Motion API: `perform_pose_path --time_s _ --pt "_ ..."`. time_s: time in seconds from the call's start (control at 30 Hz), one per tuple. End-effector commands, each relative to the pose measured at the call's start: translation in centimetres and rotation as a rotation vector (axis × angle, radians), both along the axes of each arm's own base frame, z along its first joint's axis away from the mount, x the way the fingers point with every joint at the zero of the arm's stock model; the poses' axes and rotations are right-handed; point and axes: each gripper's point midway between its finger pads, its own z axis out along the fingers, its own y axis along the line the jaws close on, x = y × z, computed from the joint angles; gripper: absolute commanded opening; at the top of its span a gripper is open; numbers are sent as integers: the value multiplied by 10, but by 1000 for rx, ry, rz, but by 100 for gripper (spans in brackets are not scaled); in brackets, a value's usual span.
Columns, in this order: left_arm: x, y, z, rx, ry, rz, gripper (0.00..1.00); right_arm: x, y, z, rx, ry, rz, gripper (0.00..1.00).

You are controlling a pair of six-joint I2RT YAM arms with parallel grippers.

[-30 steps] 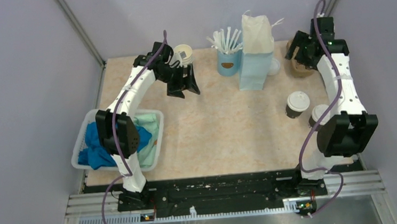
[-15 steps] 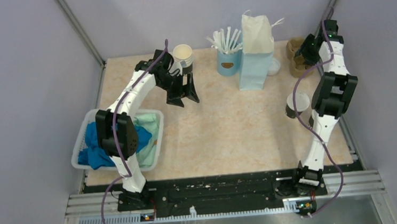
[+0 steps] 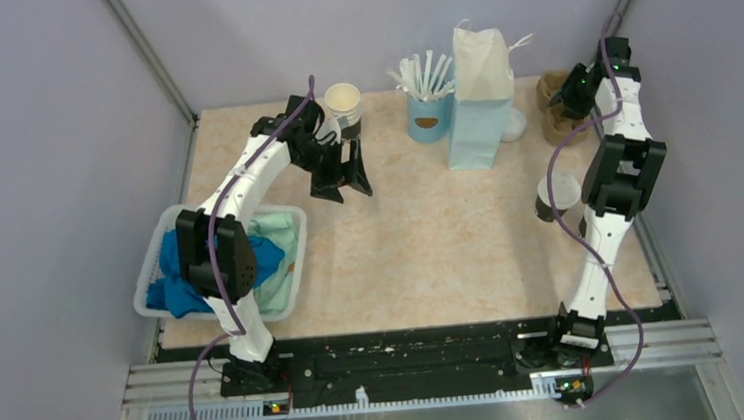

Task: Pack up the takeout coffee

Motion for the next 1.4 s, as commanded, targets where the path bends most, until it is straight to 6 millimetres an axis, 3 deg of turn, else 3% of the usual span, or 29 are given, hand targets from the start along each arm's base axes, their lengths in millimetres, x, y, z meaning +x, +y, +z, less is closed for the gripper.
perform_pose_path --time_s 0.0,0.47,0.6,0.83,1.03,1.37 --pt "0 0 14 -28 -59 -17 90 15 3 6 -29 -45 19 45" --pt "-5 2 11 -23 -55 -19 90 23 -1 -5 -44 -42 -15 28" --pt "-5 2 11 -25 -53 -18 90 23 3 3 -33 -55 3 23" --pt "-6 0 11 -39 -46 -22 90 23 10 25 13 -107 9 24" --pt "-8 -1 11 -47 -44 -25 90 22 12 32 69 -127 6 24" --pt "-8 -3 12 -59 -44 -29 91 5 -2 47 -49 -122 11 6"
